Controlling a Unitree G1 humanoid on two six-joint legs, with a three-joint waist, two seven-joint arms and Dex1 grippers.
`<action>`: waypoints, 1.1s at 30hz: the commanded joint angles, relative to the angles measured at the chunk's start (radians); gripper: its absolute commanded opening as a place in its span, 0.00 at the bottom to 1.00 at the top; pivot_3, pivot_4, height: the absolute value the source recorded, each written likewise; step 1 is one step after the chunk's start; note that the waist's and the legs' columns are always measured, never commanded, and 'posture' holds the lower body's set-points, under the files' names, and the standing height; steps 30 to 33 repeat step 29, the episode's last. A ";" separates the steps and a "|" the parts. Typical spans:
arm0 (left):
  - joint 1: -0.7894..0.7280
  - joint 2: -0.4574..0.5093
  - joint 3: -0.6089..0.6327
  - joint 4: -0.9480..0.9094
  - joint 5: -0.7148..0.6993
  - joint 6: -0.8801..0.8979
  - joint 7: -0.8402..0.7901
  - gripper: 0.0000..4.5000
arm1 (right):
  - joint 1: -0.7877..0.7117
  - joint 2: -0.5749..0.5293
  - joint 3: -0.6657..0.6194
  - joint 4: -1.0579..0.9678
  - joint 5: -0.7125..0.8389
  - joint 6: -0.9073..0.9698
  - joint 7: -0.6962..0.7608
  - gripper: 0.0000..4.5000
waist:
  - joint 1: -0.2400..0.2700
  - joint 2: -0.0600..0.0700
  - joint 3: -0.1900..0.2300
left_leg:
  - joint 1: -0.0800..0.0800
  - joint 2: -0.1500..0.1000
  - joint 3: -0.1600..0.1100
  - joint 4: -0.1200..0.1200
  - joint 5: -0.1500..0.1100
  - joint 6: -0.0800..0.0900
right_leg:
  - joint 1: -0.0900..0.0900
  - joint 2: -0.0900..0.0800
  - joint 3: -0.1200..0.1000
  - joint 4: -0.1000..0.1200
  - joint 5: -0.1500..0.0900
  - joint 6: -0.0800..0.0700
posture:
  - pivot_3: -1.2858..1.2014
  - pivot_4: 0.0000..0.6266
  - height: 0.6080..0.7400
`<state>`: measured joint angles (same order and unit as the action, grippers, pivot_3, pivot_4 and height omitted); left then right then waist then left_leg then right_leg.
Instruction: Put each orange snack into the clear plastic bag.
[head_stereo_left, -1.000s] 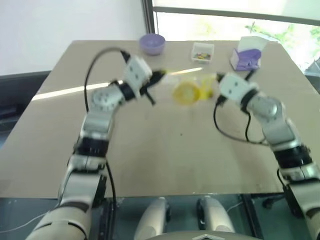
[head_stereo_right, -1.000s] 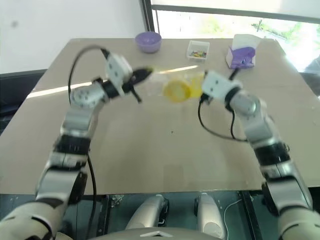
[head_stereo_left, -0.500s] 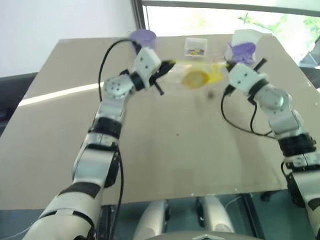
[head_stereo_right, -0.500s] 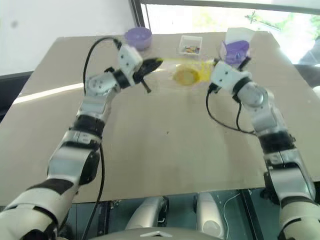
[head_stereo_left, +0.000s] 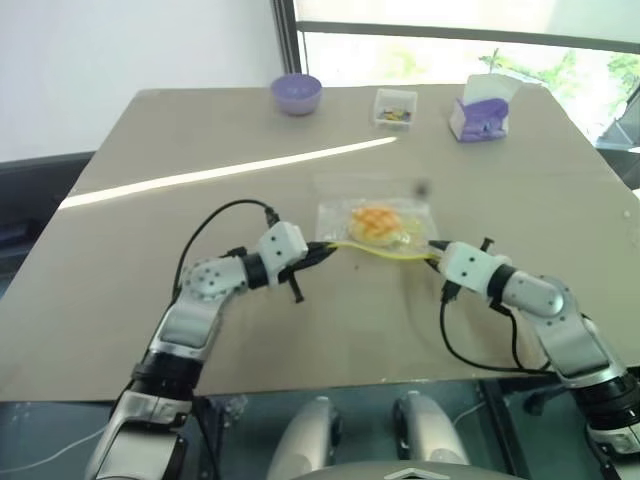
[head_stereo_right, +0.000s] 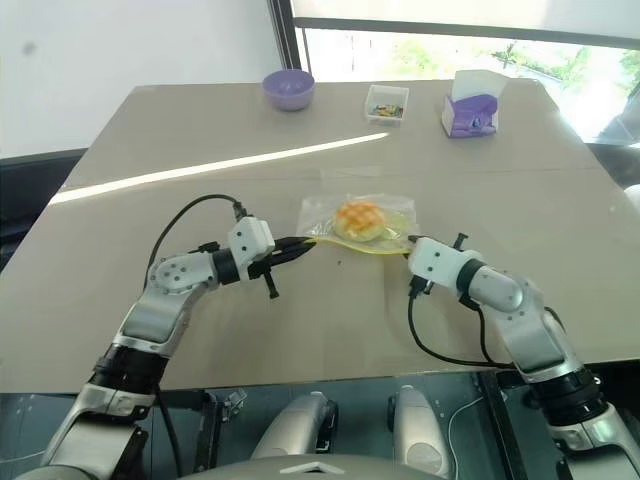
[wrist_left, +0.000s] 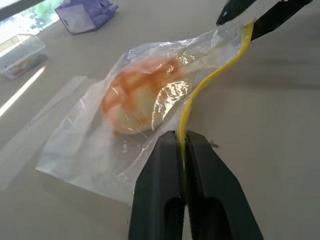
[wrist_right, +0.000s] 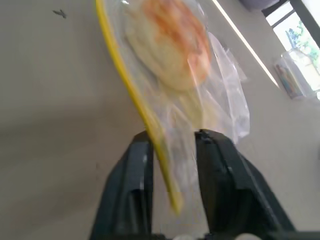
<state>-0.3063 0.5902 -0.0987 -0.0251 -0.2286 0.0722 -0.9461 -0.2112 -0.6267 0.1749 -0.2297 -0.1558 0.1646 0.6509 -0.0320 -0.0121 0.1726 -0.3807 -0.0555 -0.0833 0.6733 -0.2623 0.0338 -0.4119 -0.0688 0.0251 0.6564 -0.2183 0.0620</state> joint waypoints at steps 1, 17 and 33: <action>0.045 0.060 0.102 -0.167 -0.134 0.170 -0.007 0.36 | 0.048 -0.023 -0.085 -0.110 0.069 0.063 0.030 0.68 | 0.000 0.000 0.000 | 0.000 0.000 0.000 -0.001 0.000 0.000 | -0.001 0.000 0.000 0.000 0.000 0.000 | 0.52 0.24 1.00; 0.353 0.255 0.506 -0.305 -0.367 0.412 -0.052 0.99 | 0.425 -0.114 -0.569 -0.363 0.563 0.281 0.220 1.00 | 0.022 0.000 0.000 | -0.002 0.003 0.000 -0.005 -0.001 0.000 | 0.001 -0.001 -0.001 -0.011 0.000 0.000 | 0.52 0.24 1.00; 0.378 0.282 0.506 -0.314 -0.381 0.407 -0.124 0.99 | 0.449 -0.165 -0.606 -0.375 0.587 0.300 0.206 1.00 | 0.025 0.000 0.000 | -0.003 0.005 0.001 -0.005 -0.001 0.001 | 0.001 -0.003 -0.001 -0.013 0.000 0.000 | 0.52 0.24 1.00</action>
